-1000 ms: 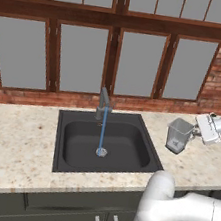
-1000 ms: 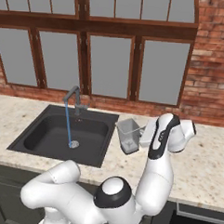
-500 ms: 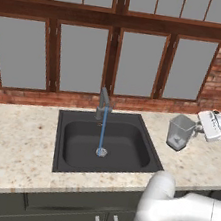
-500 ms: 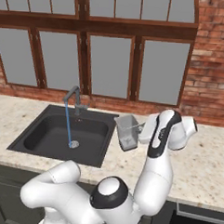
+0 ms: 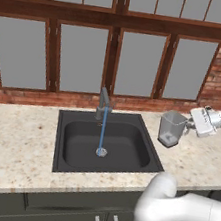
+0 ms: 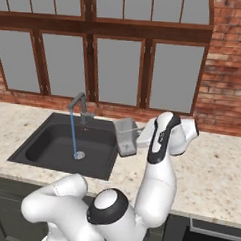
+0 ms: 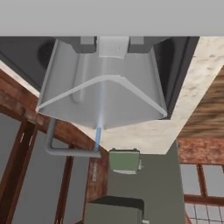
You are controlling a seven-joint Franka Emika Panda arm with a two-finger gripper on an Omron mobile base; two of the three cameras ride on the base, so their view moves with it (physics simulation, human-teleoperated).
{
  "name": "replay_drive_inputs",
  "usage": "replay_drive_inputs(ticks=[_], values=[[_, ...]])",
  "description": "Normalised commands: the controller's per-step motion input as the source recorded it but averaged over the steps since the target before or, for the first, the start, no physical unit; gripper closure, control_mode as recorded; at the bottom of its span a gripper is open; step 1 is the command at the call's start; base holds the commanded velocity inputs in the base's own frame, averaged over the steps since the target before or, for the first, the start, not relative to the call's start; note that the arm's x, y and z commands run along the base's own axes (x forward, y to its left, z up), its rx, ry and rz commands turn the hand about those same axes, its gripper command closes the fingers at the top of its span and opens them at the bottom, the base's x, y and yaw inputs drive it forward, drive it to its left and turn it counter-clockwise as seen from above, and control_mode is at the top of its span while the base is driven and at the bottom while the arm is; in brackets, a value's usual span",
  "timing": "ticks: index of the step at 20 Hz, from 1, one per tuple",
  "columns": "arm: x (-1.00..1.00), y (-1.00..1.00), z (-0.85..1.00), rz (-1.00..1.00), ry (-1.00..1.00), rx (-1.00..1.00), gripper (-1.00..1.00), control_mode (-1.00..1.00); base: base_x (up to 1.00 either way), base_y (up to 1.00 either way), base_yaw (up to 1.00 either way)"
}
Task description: Turn on the sink faucet and place the jug under the water for a few seconds to fill it up.
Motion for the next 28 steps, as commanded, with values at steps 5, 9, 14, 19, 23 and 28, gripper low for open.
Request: replay_drive_inputs(ticks=[5,9,14,19,23,28], values=[[-0.01,0.67,0.00,-0.09,0.02,0.00,1.00,-1.00,0.00,0.00,0.00],[-0.11,0.62,0.00,-0.07,0.00,0.00,1.00,-1.00,0.00,0.00,0.00],[-0.10,0.64,-0.01,-0.04,0.00,0.01,1.00,-1.00,0.00,0.00,0.00],[-0.01,0.75,-0.01,-0.06,0.01,0.00,1.00,-1.00,0.00,0.00,0.00],[0.00,0.50,-0.04,0.00,0.02,0.00,1.00,-1.00,0.00,0.00,0.00],[0.00,0.46,-0.08,0.00,0.01,0.00,1.00,-1.00,0.00,0.00,0.00]])
